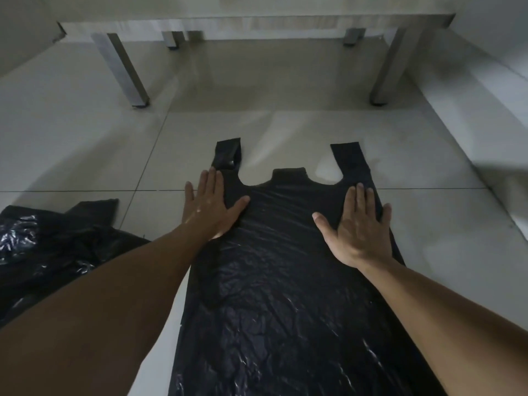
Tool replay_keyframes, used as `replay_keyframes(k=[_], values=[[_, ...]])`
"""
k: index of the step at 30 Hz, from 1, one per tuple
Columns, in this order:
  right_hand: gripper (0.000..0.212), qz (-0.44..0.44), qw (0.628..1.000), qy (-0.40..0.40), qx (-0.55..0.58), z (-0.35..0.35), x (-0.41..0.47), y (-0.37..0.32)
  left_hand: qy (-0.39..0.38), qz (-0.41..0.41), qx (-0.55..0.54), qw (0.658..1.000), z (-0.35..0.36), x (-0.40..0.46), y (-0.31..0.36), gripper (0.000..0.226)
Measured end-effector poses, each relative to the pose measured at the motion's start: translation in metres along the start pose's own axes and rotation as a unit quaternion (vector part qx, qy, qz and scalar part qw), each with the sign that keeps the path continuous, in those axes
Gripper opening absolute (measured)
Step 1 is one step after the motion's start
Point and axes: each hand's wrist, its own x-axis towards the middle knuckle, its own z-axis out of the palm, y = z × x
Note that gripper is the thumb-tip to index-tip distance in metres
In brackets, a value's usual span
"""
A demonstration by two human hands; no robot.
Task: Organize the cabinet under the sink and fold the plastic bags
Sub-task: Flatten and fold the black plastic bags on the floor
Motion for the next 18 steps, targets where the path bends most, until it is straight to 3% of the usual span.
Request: replay_keyframes(k=[4,8,11,13,15,18], values=[[0.103,-0.003,1.0,-0.017,0.009,-0.006,-0.002,0.0,-0.058,-0.011,-0.081,0.995,-0.024,-0.006,-0.001,0.09],[0.103,-0.017,0.996,-0.079,0.032,-0.013,0.005,0.004,-0.045,0.039,-0.01,0.998,-0.024,-0.082,0.014,0.086],[0.096,0.001,0.985,-0.124,0.117,-0.029,0.006,0.007,-0.026,0.108,0.001,0.994,-0.008,-0.153,0.033,0.087],[0.085,-0.022,0.99,-0.053,0.125,-0.037,-0.013,0.01,0.0,0.12,-0.023,0.992,0.002,-0.187,0.044,0.086],[0.075,-0.103,0.992,0.021,0.075,-0.043,-0.059,0.008,0.019,0.13,-0.041,0.99,0.011,-0.212,0.05,0.083],[0.069,-0.183,0.98,0.022,0.07,-0.042,-0.144,0.005,0.033,0.158,-0.034,0.986,0.028,-0.245,0.051,0.075]])
